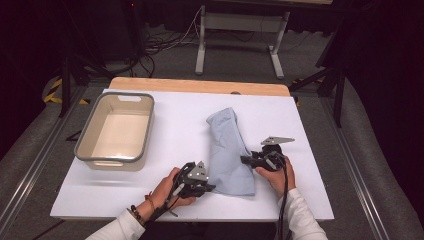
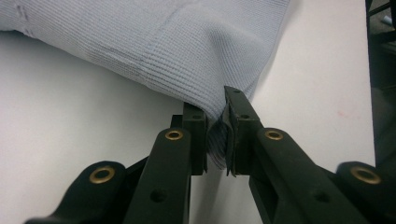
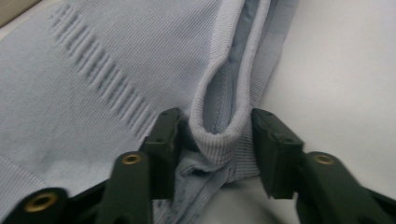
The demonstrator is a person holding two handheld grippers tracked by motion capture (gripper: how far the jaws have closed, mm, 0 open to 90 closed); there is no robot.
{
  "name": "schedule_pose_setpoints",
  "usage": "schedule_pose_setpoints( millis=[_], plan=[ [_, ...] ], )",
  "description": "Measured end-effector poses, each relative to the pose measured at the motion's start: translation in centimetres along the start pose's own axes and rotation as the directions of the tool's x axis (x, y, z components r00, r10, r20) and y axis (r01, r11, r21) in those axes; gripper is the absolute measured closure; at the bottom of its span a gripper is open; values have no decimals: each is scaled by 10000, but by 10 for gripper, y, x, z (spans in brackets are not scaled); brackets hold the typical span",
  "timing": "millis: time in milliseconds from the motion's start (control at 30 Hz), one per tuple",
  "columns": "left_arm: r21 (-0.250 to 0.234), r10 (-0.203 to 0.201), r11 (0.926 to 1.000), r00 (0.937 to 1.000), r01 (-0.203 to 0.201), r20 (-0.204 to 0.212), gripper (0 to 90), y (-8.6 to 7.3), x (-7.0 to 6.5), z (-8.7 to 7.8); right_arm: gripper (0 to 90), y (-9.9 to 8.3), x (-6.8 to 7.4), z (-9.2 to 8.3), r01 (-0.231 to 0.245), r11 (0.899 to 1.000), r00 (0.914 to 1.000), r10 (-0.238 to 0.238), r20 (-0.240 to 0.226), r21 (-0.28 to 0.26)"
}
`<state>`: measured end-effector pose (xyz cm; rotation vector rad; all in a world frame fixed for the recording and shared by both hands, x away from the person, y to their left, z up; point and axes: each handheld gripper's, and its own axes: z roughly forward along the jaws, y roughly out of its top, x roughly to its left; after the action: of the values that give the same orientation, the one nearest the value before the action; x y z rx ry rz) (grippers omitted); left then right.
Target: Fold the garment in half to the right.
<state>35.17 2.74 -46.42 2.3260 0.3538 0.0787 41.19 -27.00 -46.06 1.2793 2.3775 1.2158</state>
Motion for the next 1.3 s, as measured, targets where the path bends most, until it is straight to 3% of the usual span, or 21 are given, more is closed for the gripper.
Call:
schedule_pose_setpoints(
  millis=[67, 233, 400, 533, 633, 767, 833, 933, 1067, 1167, 1300],
  plan=[
    [46, 224, 9997, 9997, -224, -22, 814, 0, 1, -1, 609, 0, 1, 0, 12, 10000, 10000, -12, -2, 1],
    [277, 557, 9981, 9971, -543, -516, 817, -3, -1, -12, 663, 2, 9, 4, 194, 9997, 9998, -194, -28, -129],
    [520, 605, 9971, 9949, -564, -802, 816, -12, -1, -32, 661, 6, 26, 15, 498, 9986, 9987, -500, -96, -200],
    [531, 457, 9978, 9946, -409, -936, 816, -26, -3, -44, 630, 8, 40, 22, 755, 9970, 9970, -757, -131, -189],
    [400, 321, 9988, 9934, -279, -1098, 808, -34, -8, -50, 531, 10, 52, 24, 1367, 9904, 9906, -1365, 78, -210],
    [-30, 449, 9990, 9909, -456, -1269, 771, -36, -14, -58, 496, 10, 54, 16, 1973, 9790, 9793, -1943, 560, -522],
    [-36, 523, 9986, 9906, -532, -1265, 750, -35, -16, -60, 504, 10, 51, 10, 1841, 9797, 9821, -1800, 557, -798],
    [74, 917, 9958, 9845, -916, -1494, 701, -33, -19, -65, 512, 8, 47, 4, 1711, 9792, 9852, -1691, 273, -1089],
    [-144, 1121, 9931, 9797, -1161, -1665, 641, -31, -24, -74, 428, 7, 51, -7, 2505, 9607, 9671, -2426, 771, -1195],
    [-462, 1325, 9887, 9749, -1429, -1789, 620, -30, -23, -77, 379, 8, 56, -10, 3097, 9449, 9454, -2942, 1400, -1063],
    [-904, 1430, 9829, 9743, -1605, -1742, 583, -30, -22, -79, 362, 9, 60, -13, 3348, 9339, 9371, -3160, 1482, -1259]
  ],
)
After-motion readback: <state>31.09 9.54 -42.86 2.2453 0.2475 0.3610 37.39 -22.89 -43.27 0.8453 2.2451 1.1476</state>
